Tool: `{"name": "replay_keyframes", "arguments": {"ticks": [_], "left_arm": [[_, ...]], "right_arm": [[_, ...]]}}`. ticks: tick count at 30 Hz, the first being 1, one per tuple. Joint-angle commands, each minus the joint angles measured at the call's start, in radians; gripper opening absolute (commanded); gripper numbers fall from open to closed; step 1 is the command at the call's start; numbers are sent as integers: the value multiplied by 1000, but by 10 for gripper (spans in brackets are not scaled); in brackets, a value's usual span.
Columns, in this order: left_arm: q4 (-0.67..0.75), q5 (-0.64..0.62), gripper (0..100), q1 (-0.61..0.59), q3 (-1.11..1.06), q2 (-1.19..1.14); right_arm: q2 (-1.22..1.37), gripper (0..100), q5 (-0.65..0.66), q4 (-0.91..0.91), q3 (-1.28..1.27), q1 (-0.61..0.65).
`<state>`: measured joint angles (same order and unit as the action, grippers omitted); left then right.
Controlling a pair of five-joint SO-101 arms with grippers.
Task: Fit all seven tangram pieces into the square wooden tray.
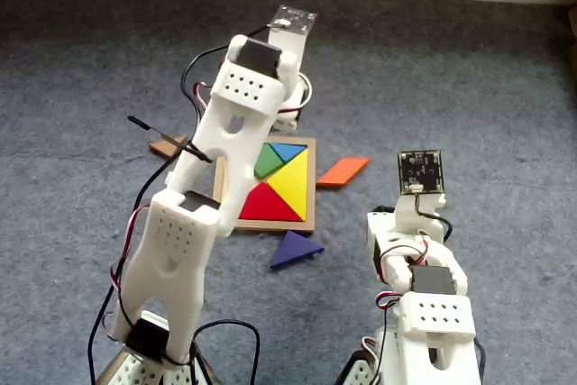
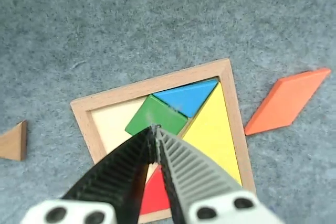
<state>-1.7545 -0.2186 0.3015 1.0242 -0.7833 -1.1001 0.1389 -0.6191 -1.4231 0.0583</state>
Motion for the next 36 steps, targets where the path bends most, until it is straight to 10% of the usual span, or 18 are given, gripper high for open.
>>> {"name": "replay_keyframes", "arguments": {"ticks": [1, 16, 28, 36], "left_arm": [[-11, 28, 7, -13, -97, 197], [55, 278, 6, -403, -659, 697], [364, 887, 75, -570, -829, 406], [358, 896, 197, -576, -573, 180]], "right_arm": [[-16, 6, 12, 28, 4, 10], [-15, 6, 12, 28, 4, 10], [-12, 6, 12, 28, 2, 10], [-12, 6, 12, 28, 2, 12]]}}
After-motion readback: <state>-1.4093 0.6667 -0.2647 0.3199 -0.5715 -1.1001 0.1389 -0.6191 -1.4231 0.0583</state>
